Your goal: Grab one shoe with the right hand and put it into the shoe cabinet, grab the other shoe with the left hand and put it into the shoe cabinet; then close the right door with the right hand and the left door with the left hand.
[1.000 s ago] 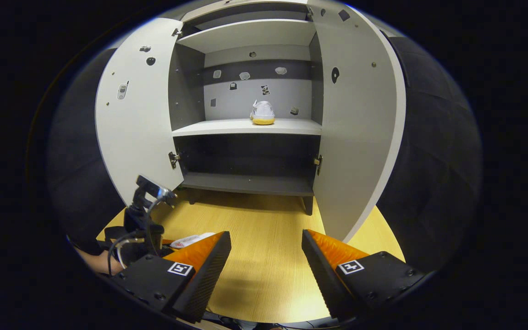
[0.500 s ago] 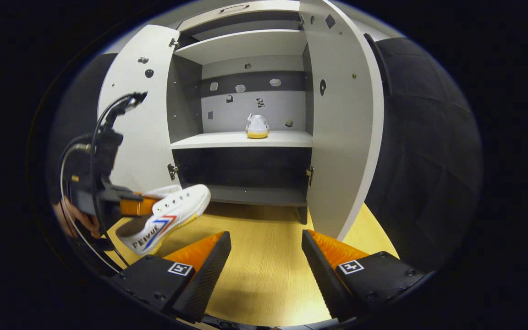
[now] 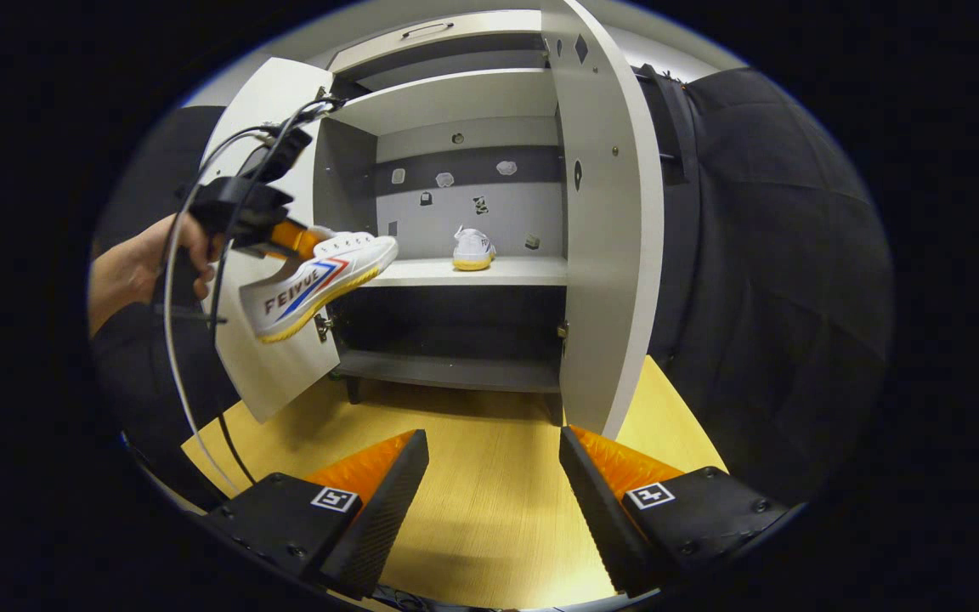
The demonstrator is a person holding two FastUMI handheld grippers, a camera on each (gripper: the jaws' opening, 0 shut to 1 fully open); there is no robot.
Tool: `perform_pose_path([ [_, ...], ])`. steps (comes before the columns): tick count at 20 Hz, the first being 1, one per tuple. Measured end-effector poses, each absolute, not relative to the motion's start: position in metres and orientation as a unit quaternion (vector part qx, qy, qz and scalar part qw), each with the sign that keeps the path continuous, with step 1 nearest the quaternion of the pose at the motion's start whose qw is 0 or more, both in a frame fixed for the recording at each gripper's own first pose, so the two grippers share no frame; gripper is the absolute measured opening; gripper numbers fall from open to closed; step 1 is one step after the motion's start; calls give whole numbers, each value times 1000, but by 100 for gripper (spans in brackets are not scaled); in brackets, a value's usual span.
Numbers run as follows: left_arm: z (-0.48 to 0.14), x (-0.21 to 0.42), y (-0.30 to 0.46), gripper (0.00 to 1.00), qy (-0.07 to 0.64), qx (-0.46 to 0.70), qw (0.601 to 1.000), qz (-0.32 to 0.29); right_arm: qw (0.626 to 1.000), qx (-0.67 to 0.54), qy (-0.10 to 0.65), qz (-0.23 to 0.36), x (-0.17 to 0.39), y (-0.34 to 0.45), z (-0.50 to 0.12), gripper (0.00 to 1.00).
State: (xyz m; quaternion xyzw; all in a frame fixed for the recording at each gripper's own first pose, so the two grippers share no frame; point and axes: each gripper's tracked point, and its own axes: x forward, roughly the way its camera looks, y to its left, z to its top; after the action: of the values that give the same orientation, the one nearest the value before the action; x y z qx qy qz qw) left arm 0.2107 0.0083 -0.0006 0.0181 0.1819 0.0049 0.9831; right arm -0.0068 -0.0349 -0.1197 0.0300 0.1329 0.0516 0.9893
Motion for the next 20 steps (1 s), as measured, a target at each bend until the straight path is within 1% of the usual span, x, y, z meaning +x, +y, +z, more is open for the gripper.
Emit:
perform_pose_path([
  [2,14,238,12,5,177,3,984,17,989,39,131,63,-6,-33,-120,98],
  [5,36,280,20,5,165,13,986,33,987,44,132,76,-4,-31,-122,99],
  [8,48,323,25,5,173,26,984,38,986,43,137,85,-2,-34,-126,99],
  [10,49,353,27,5,175,32,983,44,986,43,138,84,-1,-38,-127,99],
  [12,48,383,29,5,177,80,980,43,986,34,141,79,0,-44,-131,98],
  [13,45,394,28,5,185,92,978,42,986,32,141,77,0,-47,-131,98],
  [17,22,439,31,5,239,69,968,41,988,31,140,64,0,-57,-133,98],
  [20,14,458,32,5,252,119,960,41,986,36,152,55,-1,-62,-142,98],
])
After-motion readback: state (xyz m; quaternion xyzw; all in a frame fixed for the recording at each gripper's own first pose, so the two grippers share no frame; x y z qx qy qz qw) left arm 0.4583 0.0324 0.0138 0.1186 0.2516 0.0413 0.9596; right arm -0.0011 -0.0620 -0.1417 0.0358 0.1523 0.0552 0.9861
